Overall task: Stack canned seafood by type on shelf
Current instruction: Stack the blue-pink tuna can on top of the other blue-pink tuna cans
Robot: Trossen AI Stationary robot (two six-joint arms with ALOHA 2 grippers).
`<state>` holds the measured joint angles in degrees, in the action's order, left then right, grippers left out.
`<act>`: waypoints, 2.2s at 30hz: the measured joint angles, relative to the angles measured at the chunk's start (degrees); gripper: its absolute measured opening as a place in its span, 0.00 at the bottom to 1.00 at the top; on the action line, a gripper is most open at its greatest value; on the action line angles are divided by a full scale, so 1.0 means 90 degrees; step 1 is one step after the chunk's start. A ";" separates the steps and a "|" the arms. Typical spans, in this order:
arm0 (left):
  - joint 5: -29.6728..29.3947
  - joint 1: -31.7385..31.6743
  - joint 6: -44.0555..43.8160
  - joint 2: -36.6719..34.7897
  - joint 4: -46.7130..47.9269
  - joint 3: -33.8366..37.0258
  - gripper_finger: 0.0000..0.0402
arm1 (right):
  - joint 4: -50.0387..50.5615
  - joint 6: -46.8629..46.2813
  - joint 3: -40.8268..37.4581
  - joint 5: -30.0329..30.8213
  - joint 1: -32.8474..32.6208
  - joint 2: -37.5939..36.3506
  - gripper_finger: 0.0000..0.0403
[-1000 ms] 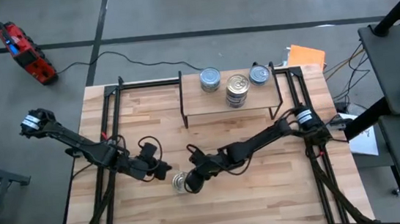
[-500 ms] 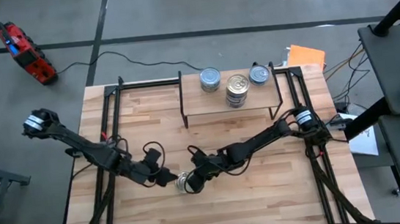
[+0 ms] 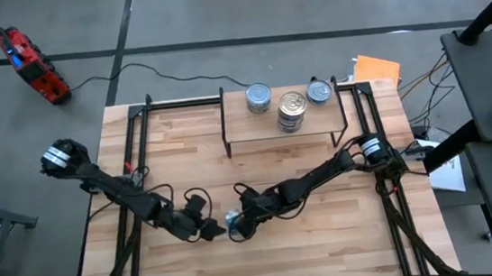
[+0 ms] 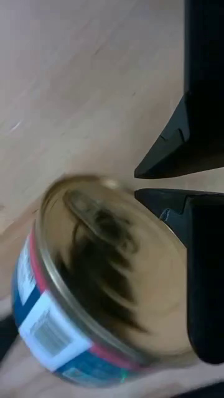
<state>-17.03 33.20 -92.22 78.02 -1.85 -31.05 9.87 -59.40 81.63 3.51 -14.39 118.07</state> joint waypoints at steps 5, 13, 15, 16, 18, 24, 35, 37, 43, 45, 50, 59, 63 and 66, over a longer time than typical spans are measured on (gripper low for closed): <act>-0.0055 0.0002 0.0207 0.0332 -0.0938 0.0002 0.92 | -0.0020 0.0036 0.0007 0.0069 -0.0038 -0.0005 0.07; -0.0095 -0.0001 0.0453 0.0684 -0.1825 0.0000 0.92 | -0.0066 0.0053 0.0012 0.0066 -0.0071 -0.0040 0.07; -0.0100 -0.0001 0.0458 0.0738 -0.1852 -0.0019 0.92 | 0.0052 0.0046 0.0012 0.0064 -0.0068 -0.0113 0.07; -0.0105 -0.0001 0.0476 0.0749 -0.1832 -0.0025 0.92 | 0.0166 0.0014 0.0012 0.0066 -0.0068 -0.0175 0.07; -0.0176 -0.0003 0.0568 0.0757 -0.1830 -0.0089 0.92 | 0.0448 -0.0027 0.0012 0.0064 -0.0068 -0.0342 0.07; -0.0379 -0.0031 0.1022 0.0756 -0.1907 -0.0255 0.92 | 0.1178 0.0037 0.0019 0.0120 -0.0084 -0.0882 0.07; -0.0382 -0.0245 0.1196 0.0777 -0.1961 -0.0245 0.92 | 0.0710 0.0498 0.0021 0.0067 -0.0287 -0.1039 0.29; -0.0383 -0.0261 0.1197 0.0777 -0.1989 -0.0245 0.92 | 0.0669 0.0518 0.0021 0.0104 -0.0296 -0.1039 0.39; -0.0382 -0.0291 0.1273 0.0777 -0.2017 -0.0243 0.92 | 0.0499 0.0958 0.0021 0.0424 -0.0293 -0.1011 0.69; -0.0382 -0.0325 0.1328 0.0777 -0.2119 -0.0238 0.92 | 0.0304 0.1079 0.0021 0.0452 -0.0289 -0.0957 0.77; -0.0159 -0.0424 0.1358 0.0777 -0.2343 -0.0236 0.92 | 0.0132 0.1161 0.0025 0.0470 -0.0287 -0.0779 0.89; 0.0005 -0.0471 0.1363 0.0791 -0.2534 -0.0219 0.91 | -0.0206 0.1416 0.0026 0.0495 -0.0275 -0.0611 0.90; 0.0024 -0.0487 0.1362 0.0791 -0.2546 -0.0199 0.90 | -0.0337 0.1428 0.0026 0.0636 -0.0272 -0.0453 0.90; 0.0023 -0.0489 0.1362 0.0794 -0.2573 -0.0194 0.89 | -0.0356 0.1500 0.0026 0.0688 -0.0272 -0.0385 0.90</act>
<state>-16.82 28.80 -79.96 85.17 -25.00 -32.80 6.67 -45.90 81.87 9.70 -16.84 114.61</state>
